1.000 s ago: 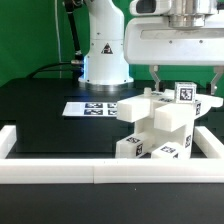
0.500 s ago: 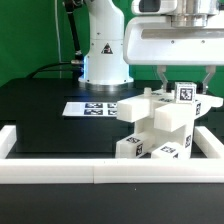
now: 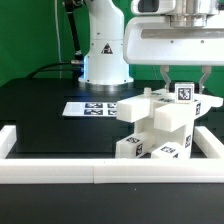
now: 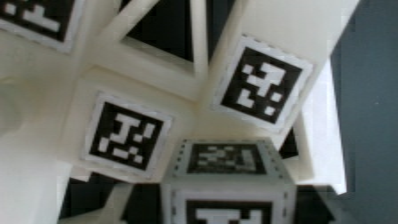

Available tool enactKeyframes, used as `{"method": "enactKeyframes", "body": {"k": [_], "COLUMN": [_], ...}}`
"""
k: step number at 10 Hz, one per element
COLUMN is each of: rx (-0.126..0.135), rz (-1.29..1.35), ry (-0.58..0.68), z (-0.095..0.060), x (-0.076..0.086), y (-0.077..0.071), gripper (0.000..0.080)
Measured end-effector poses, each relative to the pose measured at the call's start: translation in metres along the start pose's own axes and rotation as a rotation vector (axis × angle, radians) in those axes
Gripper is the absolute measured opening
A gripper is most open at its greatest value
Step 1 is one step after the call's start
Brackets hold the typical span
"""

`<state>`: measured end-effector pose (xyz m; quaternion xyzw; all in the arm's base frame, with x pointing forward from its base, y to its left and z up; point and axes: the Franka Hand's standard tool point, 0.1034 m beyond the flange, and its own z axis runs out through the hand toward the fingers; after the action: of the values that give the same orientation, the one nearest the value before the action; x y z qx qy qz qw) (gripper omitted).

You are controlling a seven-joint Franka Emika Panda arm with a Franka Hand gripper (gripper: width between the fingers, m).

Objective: Assemble chair

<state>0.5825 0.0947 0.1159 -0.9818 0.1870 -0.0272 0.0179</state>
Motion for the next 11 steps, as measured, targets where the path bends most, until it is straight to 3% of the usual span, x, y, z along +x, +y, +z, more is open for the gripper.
{"method": "enactKeyframes", "body": {"k": [11], "rx": [0.011], "rz": [0.738], "ry": [-0.011], "z": [0.0007], "x": [-0.0019], "y": [-0.0031], "gripper": [0.0288]}}
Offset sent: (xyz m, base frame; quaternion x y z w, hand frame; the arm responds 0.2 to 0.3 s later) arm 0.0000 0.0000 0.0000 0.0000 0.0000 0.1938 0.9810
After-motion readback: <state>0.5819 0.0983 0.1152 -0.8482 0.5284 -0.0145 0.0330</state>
